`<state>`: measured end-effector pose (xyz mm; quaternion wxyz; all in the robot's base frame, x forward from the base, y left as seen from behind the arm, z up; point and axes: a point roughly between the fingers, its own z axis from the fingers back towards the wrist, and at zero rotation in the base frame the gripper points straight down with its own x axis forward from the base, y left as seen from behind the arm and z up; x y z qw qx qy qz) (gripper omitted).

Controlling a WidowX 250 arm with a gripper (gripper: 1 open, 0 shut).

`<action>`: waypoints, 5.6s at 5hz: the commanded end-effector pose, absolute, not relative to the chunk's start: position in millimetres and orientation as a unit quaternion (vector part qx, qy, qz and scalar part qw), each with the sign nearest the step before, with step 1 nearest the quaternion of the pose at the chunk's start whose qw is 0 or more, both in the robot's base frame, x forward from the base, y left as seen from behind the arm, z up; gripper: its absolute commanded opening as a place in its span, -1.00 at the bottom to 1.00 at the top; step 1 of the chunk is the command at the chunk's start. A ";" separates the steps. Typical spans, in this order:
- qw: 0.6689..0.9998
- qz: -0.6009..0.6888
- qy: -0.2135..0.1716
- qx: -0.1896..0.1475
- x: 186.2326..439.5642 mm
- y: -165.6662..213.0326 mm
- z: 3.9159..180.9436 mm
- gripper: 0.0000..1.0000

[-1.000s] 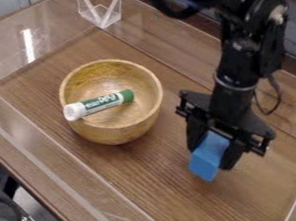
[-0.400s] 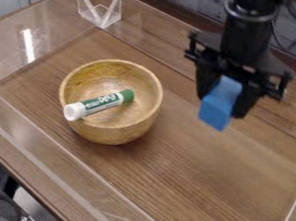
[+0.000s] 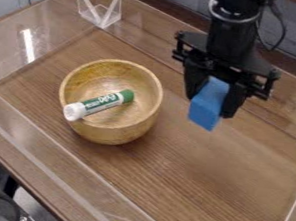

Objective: Put the blue block in the brown bowl

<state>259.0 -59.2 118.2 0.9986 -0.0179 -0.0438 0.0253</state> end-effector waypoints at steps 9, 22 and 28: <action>0.992 0.010 -0.125 -0.010 212.8 24.9 124.9 -1.00; 0.991 0.051 -0.120 0.006 210.4 45.4 105.6 -1.00; 0.991 0.060 -0.117 0.000 218.8 37.6 125.7 1.00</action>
